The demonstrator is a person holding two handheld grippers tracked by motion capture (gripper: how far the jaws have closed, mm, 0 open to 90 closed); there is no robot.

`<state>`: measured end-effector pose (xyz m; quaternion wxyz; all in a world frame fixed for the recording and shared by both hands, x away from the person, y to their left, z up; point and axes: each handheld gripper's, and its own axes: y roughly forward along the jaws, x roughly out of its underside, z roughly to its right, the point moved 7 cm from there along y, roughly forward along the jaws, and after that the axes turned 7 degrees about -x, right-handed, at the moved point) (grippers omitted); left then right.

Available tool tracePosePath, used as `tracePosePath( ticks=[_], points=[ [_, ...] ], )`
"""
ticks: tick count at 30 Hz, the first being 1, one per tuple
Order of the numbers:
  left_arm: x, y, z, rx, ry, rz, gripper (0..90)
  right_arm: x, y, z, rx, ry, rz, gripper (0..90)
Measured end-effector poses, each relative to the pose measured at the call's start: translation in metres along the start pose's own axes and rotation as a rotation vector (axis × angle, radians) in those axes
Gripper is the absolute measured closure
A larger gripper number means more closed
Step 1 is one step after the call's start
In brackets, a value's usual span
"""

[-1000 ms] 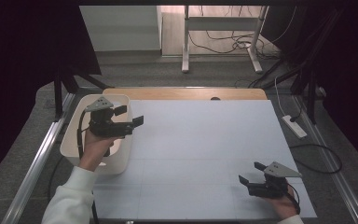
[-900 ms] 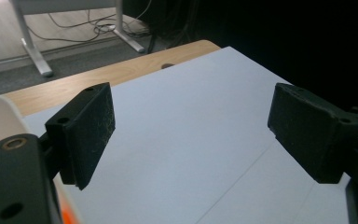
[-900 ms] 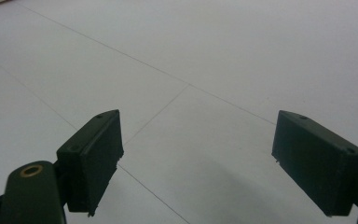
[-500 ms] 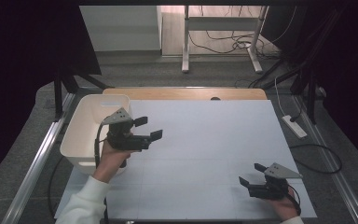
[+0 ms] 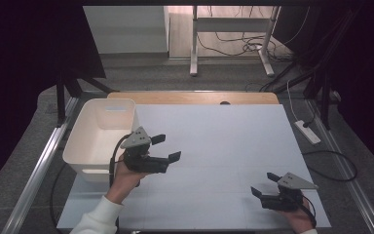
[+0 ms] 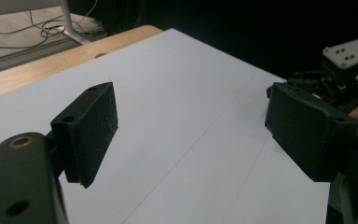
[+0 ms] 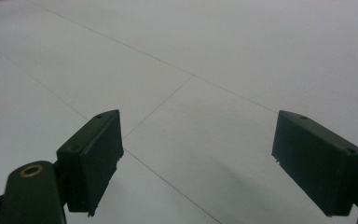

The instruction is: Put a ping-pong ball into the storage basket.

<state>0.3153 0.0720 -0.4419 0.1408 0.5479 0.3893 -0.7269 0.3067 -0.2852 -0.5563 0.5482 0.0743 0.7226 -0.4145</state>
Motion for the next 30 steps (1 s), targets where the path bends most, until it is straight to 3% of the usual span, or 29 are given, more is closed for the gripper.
tracePosePath(
  ticks=[6,13,22,30],
  points=[
    [0.015,0.0,0.009,-0.002,0.014,-0.008,17.9,0.0,-0.001,0.0,0.004,-0.002,0.001,15.7],
    [0.044,0.001,0.015,-0.016,0.031,-0.044,18.0,0.0,0.0,-0.001,0.003,-0.004,0.001,15.7],
    [0.072,0.001,0.007,-0.065,0.03,-0.091,18.0,0.0,0.001,-0.003,0.003,-0.009,-0.003,15.7],
    [0.096,-0.008,-0.008,-0.089,-0.014,-0.095,18.2,-0.001,0.004,-0.006,-0.005,-0.015,-0.008,15.7]
  ],
)
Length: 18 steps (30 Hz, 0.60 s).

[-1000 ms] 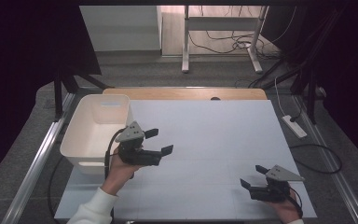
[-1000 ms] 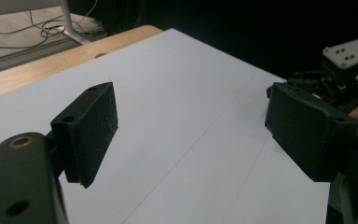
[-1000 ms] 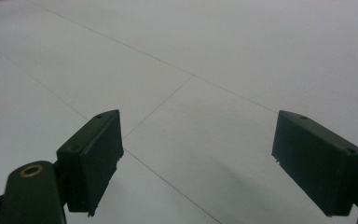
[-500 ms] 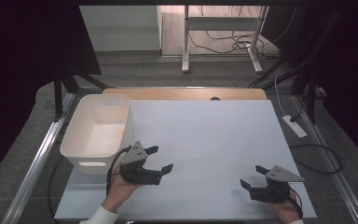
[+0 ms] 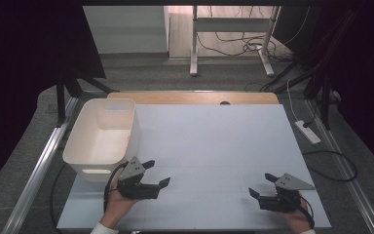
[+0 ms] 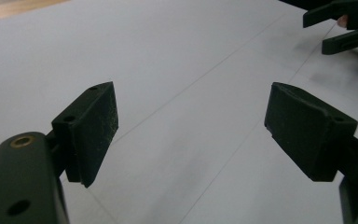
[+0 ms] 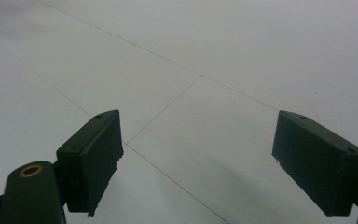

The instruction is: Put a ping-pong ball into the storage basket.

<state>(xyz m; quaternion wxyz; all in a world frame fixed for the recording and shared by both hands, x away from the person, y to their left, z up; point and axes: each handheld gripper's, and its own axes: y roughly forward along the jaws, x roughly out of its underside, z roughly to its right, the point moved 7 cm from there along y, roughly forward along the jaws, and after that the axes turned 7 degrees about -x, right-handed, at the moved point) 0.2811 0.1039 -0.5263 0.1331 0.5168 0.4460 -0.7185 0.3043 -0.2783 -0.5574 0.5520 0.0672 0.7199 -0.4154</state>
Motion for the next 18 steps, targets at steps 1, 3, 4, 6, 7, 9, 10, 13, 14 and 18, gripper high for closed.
tracePosePath(
  ticks=[1,3,4,6,7,9,10,13,14,18],
  points=[
    [0.0,0.0,0.0,0.0,0.0,0.0,18.2,0.0,0.0,-0.001,-0.002,0.0,0.001,15.6],
    [0.008,-0.003,-0.005,-0.007,-0.014,0.002,18.2,0.0,0.001,-0.002,-0.003,0.0,-0.003,15.7],
    [0.01,-0.004,-0.006,-0.01,-0.014,0.003,18.2,0.0,0.002,-0.002,-0.004,-0.001,-0.001,15.7],
    [0.014,-0.009,-0.008,-0.015,-0.016,0.01,18.3,0.0,0.002,-0.003,-0.007,-0.001,-0.002,15.7],
    [0.015,-0.011,-0.009,-0.018,-0.016,0.014,18.3,0.0,0.002,-0.003,-0.003,-0.004,-0.008,15.7],
    [0.02,-0.015,-0.013,-0.024,-0.021,0.014,18.4,0.001,0.004,-0.004,-0.007,-0.007,-0.008,15.7],
    [0.022,-0.017,-0.014,-0.03,-0.02,0.014,18.4,0.0,0.004,-0.005,-0.012,-0.007,-0.007,15.7],
    [0.029,-0.021,-0.018,-0.045,-0.016,0.02,18.5,0.0,0.006,-0.006,-0.012,-0.01,-0.01,15.7],
    [0.03,-0.021,-0.019,-0.049,-0.011,0.021,18.8,0.0,0.006,-0.007,-0.014,-0.012,-0.009,15.7],
    [0.033,-0.023,-0.021,-0.05,-0.008,0.029,18.9,0.0,0.008,-0.009,-0.019,-0.016,-0.01,15.7]
  ],
)
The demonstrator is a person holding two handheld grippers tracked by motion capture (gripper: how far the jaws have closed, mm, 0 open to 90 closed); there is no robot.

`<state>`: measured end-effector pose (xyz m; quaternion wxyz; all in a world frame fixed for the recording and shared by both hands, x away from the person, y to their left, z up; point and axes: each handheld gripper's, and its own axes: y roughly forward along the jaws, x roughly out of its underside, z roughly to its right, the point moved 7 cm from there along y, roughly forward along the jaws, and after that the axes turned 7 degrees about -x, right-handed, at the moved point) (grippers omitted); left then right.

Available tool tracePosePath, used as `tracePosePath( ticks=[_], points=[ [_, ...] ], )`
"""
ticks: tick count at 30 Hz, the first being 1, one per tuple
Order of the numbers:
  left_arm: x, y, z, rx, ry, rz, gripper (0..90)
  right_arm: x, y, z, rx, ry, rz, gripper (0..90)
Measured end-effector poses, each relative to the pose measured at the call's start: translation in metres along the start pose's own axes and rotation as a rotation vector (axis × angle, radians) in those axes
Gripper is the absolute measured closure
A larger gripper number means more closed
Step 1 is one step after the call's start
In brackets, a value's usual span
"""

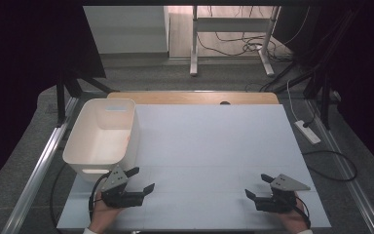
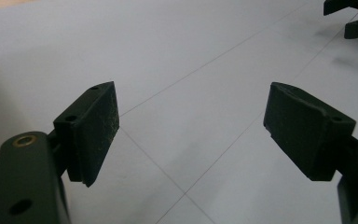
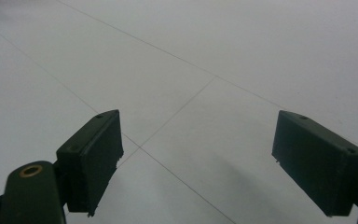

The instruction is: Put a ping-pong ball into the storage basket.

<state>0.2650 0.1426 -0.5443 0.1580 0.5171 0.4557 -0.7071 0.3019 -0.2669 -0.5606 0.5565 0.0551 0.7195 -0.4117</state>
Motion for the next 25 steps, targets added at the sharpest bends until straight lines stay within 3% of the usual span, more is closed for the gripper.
tracePosePath(
  ticks=[12,25],
  points=[
    [0.0031,-0.0005,0.001,-0.005,-0.003,0.001,19.5,-0.0003,0.002,-0.003,-0.003,-0.011,-0.009,15.7],
    [0.0024,0.0003,0.0003,0.006,-0.033,0.006,19.4,-0.0007,0.0016,-0.0029,-0.008,-0.009,0.001,15.6]
  ],
)
